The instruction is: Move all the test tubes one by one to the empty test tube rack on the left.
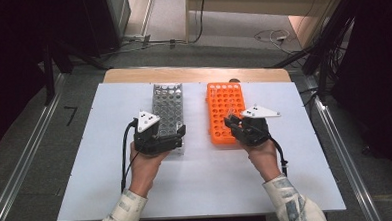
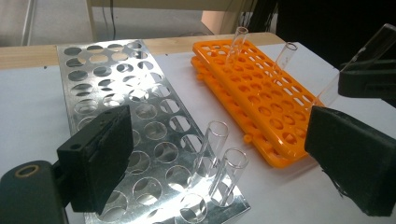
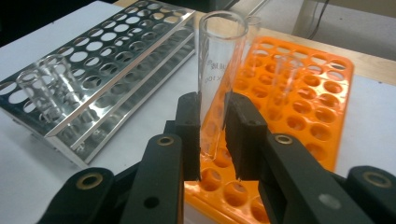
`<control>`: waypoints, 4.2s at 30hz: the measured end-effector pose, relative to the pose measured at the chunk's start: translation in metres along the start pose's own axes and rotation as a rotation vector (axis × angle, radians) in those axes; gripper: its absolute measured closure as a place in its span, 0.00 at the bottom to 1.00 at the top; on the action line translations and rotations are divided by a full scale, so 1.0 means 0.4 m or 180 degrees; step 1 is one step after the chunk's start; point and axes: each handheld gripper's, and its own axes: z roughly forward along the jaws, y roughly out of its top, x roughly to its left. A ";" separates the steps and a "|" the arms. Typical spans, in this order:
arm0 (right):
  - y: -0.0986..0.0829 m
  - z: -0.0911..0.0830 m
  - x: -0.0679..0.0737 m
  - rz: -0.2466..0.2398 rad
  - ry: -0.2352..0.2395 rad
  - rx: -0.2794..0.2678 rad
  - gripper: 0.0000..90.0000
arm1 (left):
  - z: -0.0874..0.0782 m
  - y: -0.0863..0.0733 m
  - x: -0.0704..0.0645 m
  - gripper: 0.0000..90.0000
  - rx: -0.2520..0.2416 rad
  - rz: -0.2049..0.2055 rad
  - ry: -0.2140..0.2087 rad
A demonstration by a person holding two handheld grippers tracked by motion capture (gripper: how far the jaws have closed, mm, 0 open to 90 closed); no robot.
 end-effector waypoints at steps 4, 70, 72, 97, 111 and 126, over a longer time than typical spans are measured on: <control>0.000 0.013 0.023 -0.0051 0.0060 0.0027 0.82 | -0.001 0.002 -0.006 0.09 -0.0003 0.0020 -0.0025; -0.004 0.055 0.110 -0.0180 0.0462 0.0250 0.39 | 0.082 0.073 -0.078 0.83 0.0012 0.0405 -0.0137; -0.004 0.054 0.108 -0.0162 0.0457 0.0258 0.38 | 0.081 0.078 -0.071 0.83 -0.0010 0.0382 -0.0106; -0.003 0.048 0.099 -0.0137 0.0419 0.0247 0.37 | 0.070 0.080 -0.023 0.83 -0.0056 0.0364 0.0254; -0.007 0.052 0.100 -0.0138 0.0411 0.0260 0.37 | 0.083 0.054 -0.017 0.83 0.0050 0.0354 0.0300; -0.014 0.059 0.100 -0.0144 0.0396 0.0303 0.36 | 0.099 0.029 -0.019 0.81 0.0263 0.0370 0.0293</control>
